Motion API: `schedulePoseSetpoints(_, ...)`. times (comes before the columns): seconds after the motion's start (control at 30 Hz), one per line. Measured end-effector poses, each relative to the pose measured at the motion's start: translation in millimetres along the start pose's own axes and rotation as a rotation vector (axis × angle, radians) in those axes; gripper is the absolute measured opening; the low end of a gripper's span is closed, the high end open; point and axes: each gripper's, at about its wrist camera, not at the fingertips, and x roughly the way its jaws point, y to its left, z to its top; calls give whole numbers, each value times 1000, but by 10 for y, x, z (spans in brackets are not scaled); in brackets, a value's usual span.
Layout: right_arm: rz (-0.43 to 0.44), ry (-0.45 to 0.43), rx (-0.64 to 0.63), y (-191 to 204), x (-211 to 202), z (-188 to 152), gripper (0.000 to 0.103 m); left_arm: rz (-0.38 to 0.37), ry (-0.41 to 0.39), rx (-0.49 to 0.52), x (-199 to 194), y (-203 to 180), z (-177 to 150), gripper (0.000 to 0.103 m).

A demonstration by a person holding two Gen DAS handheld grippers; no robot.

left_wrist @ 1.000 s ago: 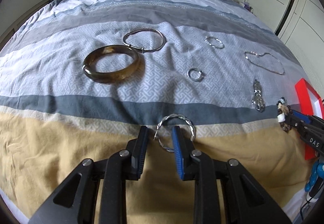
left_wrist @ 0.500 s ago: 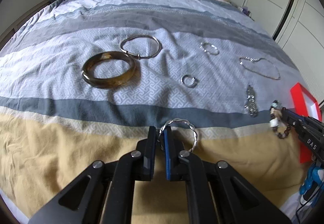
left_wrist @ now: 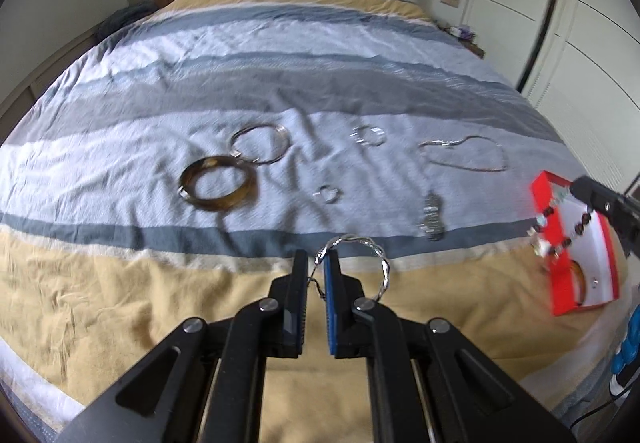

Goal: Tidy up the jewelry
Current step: 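Carry silver bangle in left tool and beaded bracelet in right tool to box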

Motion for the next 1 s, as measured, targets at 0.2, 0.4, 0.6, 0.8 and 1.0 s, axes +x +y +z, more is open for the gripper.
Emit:
schedulePoseSetpoints(0.2,-76,-38,8,-437,-379,44,10,-94,-11,77,-126,-605,133,7)
schedulePoseSetpoints(0.4,-191,-27,41,-1127,-537,-10,11,-219,-8,175,-92,-1447,231,7)
schedulePoseSetpoints(0.6,-263,-1,92,-1645,-448,-165,11,-317,8,274,100,-2327,271,7)
schedulePoseSetpoints(0.8,-279,29,142,-1922,-206,-341,11,-325,47,321,503,-2845,261,7)
schedulePoseSetpoints(1.0,-298,67,180,-2109,-33,-573,10,-294,93,337,878,-3044,158,7)
